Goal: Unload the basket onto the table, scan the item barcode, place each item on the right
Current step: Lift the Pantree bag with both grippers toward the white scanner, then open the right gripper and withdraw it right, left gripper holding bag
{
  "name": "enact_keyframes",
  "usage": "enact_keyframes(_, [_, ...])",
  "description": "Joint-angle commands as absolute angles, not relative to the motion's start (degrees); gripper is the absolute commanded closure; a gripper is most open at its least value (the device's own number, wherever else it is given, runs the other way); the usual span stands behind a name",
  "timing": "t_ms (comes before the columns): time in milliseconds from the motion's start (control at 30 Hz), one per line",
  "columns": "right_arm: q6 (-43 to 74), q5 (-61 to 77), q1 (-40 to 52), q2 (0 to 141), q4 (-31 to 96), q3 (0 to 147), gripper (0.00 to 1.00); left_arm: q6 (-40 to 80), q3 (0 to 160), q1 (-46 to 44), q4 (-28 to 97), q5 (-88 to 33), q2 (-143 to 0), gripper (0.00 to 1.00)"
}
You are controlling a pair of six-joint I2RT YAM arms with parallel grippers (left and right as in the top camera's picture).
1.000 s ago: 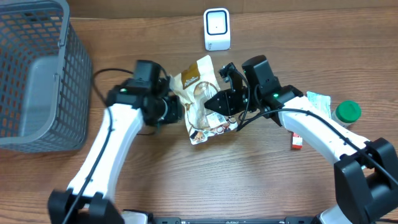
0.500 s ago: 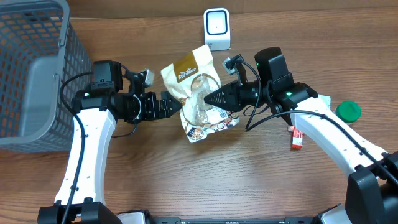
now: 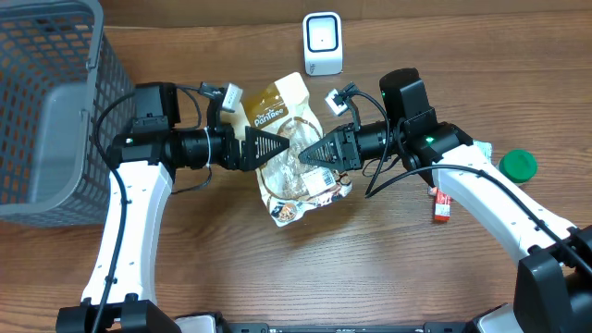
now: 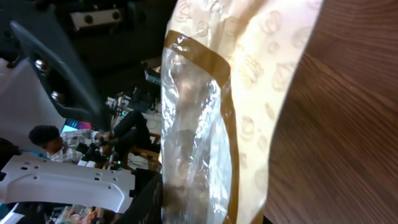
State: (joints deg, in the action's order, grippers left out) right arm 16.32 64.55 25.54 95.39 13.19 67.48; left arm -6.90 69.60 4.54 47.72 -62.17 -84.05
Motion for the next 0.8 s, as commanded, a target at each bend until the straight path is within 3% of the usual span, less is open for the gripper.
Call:
enact_keyframes(0, [16.53,66.19,25.43,93.32,13.30,67.94,0.96,-7.77,70.24,4.23,46.39,-68.45,-83.72,0.12])
enact_keyframes(133, [16.53,66.19,25.43,93.32,13.30,67.94,0.96,-7.66,70.24,3.60,46.26,-68.42,-83.72,0.36])
enact_keyframes(167, [16.53,66.19,25.43,93.32,13.30,67.94,0.96,-7.66,70.24,3.31,46.24,-68.42,-83.72,0.36])
enact_keyframes(267, [16.53,66.78,25.43,93.32,13.23,67.94,0.96,-7.68,70.24,2.33,45.69,-68.42,-83.77,0.22])
enact_keyframes(367, [16.51,67.85,25.50,93.32,13.10,67.94,0.96,-7.66,70.24,0.84,44.31,-67.79,-83.92,0.22])
enact_keyframes(467, [16.49,67.83,25.54,93.32,13.10,67.94,0.96,-6.55,70.24,-0.97,43.09,-64.97,-83.99,0.29])
enact_keyframes(600, [16.49,67.83,25.54,93.32,13.13,67.94,0.96,-4.93,70.24,-2.59,42.00,-60.77,-84.01,0.53])
enact_keyframes(767, [16.47,67.81,25.54,93.32,13.10,67.94,0.95,-4.60,70.24,-2.81,40.69,-59.79,-84.01,0.75])
